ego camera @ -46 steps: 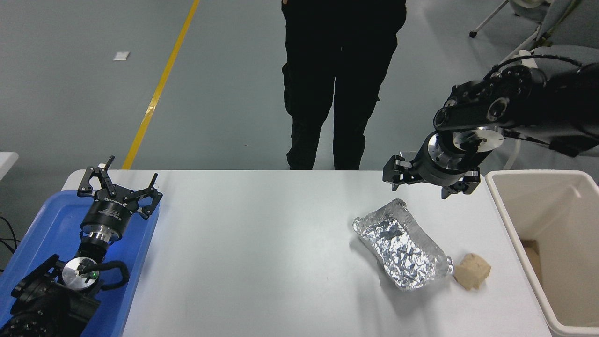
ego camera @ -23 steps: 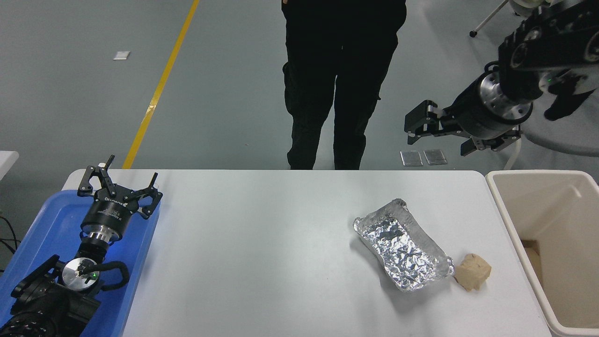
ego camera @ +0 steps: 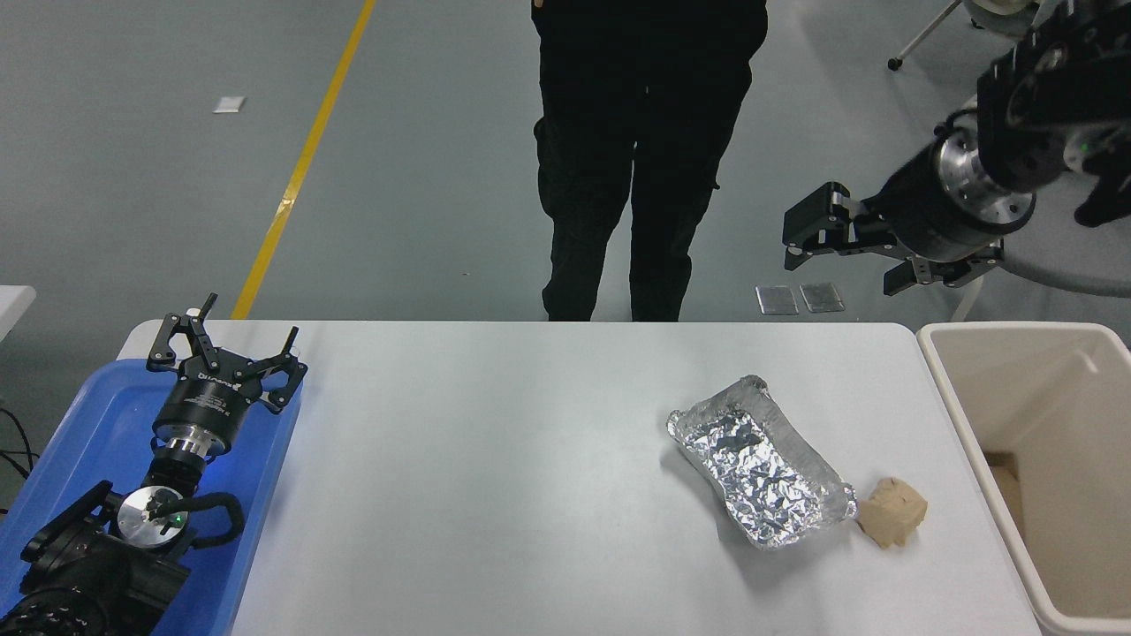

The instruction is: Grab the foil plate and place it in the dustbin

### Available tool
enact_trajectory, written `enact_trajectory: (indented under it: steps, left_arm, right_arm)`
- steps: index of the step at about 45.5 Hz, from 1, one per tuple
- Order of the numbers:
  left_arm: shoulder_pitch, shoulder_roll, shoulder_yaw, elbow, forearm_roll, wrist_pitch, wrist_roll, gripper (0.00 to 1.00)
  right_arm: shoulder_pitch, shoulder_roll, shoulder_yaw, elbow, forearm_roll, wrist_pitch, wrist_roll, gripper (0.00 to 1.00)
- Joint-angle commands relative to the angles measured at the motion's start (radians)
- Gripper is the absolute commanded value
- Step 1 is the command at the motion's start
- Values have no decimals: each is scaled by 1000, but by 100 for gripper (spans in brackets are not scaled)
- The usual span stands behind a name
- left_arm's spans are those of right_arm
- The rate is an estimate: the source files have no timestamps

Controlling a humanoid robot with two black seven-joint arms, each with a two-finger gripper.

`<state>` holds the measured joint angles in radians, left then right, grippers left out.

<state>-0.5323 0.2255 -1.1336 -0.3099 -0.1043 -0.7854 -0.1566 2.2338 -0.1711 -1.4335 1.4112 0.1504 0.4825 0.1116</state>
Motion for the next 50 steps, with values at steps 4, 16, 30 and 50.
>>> enact_trajectory:
  steps: [4,16,30,50]
  left_arm:
    - [0,0,0,0,0,0,-1,99]
    - [0,0,0,0,0,0,-1,99]
    - [0,0,-2,0,0,0,-1,99]
    - [-2,0,-2,0,0,0,-1,99]
  right_arm:
    - [-238,2,36,-35,-83,-255,-73,98]
    - [-451,2,177,-100,-449,-289,-96,98]
    - [-736,34,301,-282,-776,-337,-125,90]
    - [-1003,134,295,-587,-810,-435,-124,78]
